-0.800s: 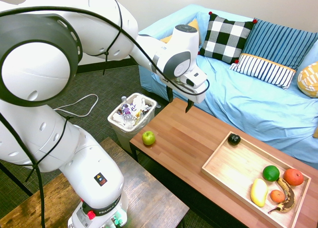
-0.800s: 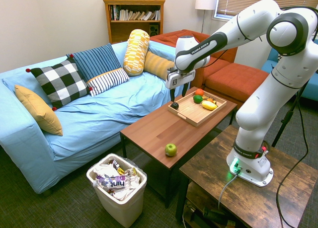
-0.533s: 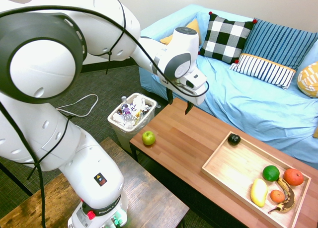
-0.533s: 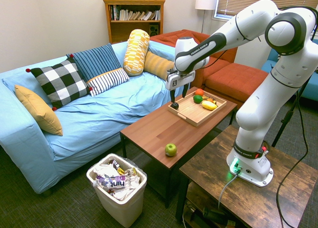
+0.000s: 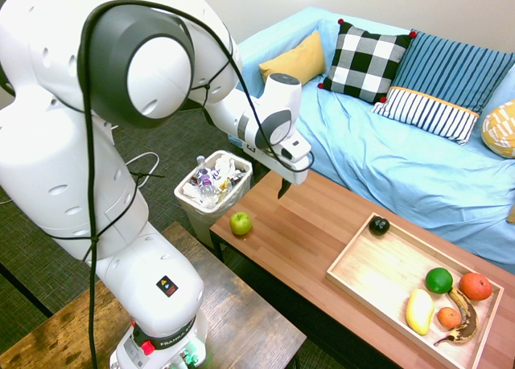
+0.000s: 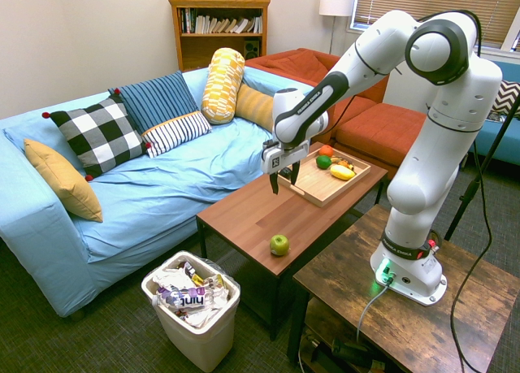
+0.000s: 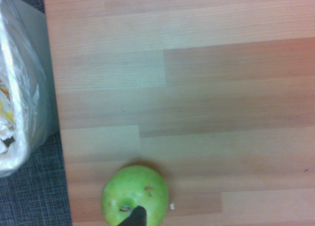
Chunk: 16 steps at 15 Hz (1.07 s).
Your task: Put the apple in the tray
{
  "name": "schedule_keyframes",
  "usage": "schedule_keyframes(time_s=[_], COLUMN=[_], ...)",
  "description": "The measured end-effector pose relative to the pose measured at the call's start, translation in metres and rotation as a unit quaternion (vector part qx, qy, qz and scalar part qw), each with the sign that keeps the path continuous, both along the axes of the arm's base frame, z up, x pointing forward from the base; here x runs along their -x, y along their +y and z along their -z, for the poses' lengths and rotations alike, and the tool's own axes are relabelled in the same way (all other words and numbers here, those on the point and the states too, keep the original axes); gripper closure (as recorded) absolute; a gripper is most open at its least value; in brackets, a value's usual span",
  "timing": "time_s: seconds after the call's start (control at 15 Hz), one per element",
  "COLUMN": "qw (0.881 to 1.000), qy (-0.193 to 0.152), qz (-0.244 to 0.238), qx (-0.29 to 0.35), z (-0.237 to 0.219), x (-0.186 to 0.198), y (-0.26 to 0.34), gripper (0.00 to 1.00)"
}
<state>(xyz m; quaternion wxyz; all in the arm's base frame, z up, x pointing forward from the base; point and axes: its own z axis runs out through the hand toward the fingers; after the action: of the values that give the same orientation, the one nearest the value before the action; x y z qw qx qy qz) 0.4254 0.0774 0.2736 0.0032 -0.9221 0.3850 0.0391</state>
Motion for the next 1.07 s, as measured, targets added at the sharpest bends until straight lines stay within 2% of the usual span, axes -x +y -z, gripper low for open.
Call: schedule_keyframes(time_s=[0.4,1.07], qw=[0.999,0.996], qy=[0.039,0.084], qz=[-0.014,-0.040], qx=[0.000,0.002], z=[0.063,0.125], x=[0.016,0.035], y=[0.032,0.062], gripper=[0.00,0.00])
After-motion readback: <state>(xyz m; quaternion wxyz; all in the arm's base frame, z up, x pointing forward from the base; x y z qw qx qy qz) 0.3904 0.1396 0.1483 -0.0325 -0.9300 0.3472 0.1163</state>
